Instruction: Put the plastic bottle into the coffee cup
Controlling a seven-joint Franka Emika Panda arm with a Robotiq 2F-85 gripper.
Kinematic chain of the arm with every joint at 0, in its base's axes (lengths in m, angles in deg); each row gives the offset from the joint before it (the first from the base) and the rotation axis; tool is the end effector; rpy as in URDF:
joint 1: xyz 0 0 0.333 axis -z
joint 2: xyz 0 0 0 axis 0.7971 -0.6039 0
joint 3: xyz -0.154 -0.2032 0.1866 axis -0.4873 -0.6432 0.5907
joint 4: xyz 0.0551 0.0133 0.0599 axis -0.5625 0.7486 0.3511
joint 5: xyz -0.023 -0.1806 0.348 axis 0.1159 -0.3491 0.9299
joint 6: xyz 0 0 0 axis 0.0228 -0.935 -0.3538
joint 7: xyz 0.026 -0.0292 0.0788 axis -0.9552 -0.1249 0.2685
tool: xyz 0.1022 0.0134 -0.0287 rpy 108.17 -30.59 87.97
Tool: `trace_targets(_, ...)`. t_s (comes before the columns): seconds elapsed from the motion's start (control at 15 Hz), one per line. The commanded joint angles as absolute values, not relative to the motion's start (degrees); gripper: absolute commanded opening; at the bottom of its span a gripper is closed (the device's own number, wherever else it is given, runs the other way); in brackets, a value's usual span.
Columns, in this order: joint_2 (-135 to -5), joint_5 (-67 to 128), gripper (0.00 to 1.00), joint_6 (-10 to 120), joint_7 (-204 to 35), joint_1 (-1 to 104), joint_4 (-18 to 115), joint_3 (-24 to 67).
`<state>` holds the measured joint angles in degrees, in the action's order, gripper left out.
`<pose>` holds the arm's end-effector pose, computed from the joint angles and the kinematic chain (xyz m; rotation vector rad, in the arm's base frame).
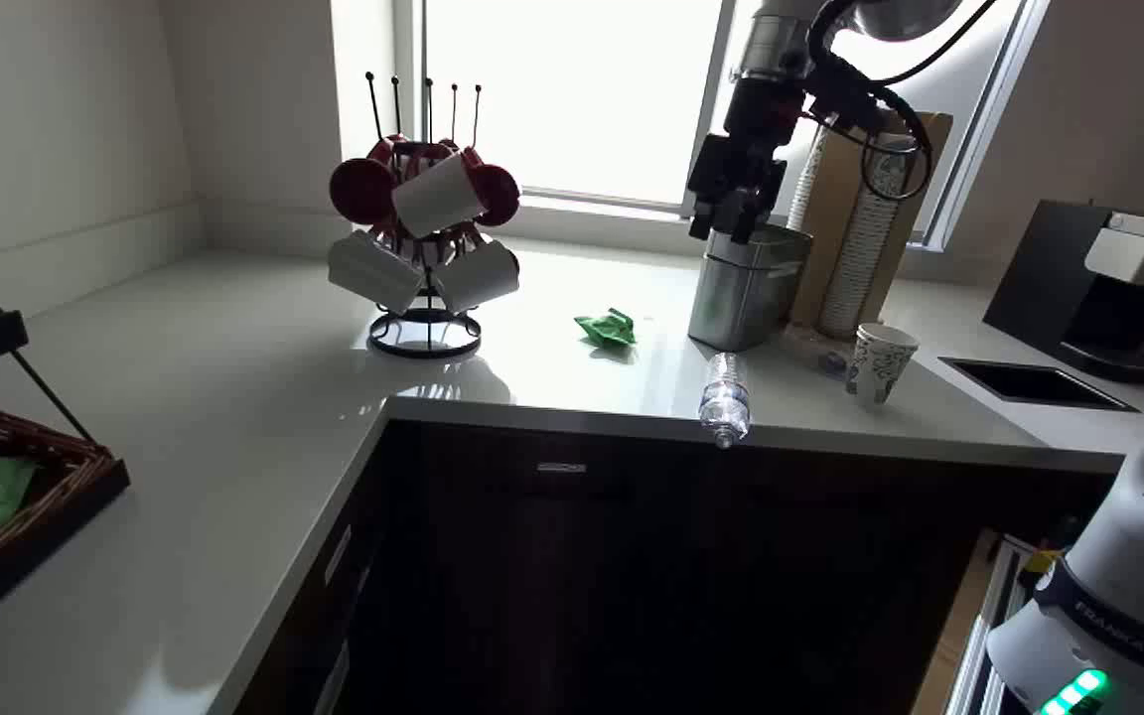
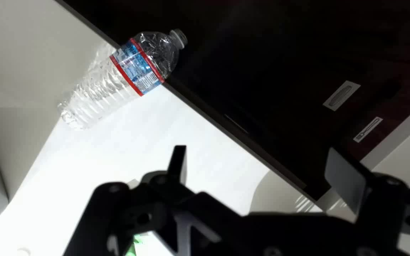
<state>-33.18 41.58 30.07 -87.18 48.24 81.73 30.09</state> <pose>0.4467 0.0838 0.5359 -3.0173 0.0355 -0.0867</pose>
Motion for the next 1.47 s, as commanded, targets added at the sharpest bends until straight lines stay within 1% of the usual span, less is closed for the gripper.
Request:
trace_targets(0.0,-33.20,41.65,1.00,29.95,-87.11,48.52,81.64,30.32)
trace_targets(0.27,-33.16,41.24,1.00,29.15,-89.02,48.76,81.62,30.78)
trace_targets(0.8,-32.62,36.95,1.00,27.71,-114.82,50.25,87.64,37.58)
trace_targets(0.93,-30.96,37.49,1.00,29.86,-117.63,50.32,91.11,37.40)
trace_targets(1.4,-27.86,38.96,1.00,47.07,-128.47,50.74,101.74,37.95)
